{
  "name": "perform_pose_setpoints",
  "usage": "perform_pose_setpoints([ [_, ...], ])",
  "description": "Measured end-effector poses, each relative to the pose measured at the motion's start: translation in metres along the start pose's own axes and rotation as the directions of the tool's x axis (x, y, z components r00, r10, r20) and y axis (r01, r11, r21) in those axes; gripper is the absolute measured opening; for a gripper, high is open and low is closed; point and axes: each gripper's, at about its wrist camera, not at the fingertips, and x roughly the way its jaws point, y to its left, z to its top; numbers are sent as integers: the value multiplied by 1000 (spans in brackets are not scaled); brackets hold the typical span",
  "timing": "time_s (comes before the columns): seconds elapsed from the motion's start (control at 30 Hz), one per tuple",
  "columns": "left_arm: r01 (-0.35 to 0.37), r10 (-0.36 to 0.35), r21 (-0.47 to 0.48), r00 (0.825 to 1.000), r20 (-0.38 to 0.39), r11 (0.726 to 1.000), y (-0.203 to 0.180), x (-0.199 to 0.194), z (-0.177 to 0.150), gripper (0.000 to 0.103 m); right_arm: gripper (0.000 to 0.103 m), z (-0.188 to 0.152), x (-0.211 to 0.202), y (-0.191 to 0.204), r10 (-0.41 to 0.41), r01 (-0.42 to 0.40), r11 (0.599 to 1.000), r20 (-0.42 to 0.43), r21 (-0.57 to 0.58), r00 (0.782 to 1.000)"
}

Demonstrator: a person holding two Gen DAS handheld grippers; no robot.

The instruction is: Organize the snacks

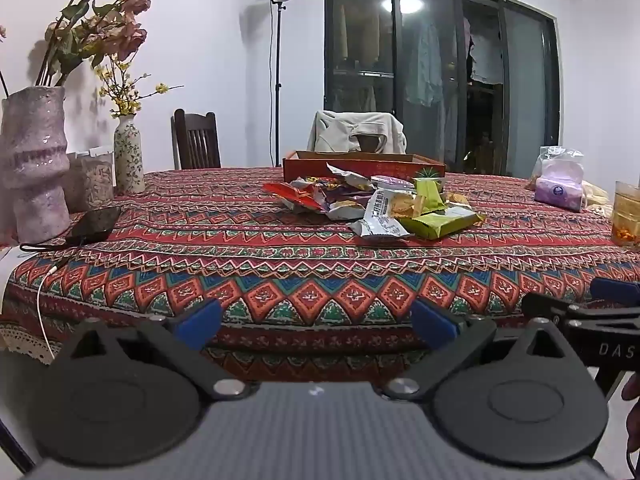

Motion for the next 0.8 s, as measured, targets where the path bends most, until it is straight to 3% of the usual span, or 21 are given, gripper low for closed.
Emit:
perform_pose_setpoints([
  [0.27, 6, -6, -10, 1000, -10, 1000, 2, -1, -1, 103, 103, 1, -2, 2, -16, 15, 1000, 59, 13, 998],
  [0.3, 8, -8, -11, 1000, -12, 1000, 2, -1, -1, 103, 103, 0, 1, 5, 18, -18, 1000, 3, -12, 1000],
  [0.8, 8, -8, 5, 1000, -16, 1000, -1, -1, -2, 103, 103, 1, -2, 3, 7, -7, 1000, 12, -7, 1000],
])
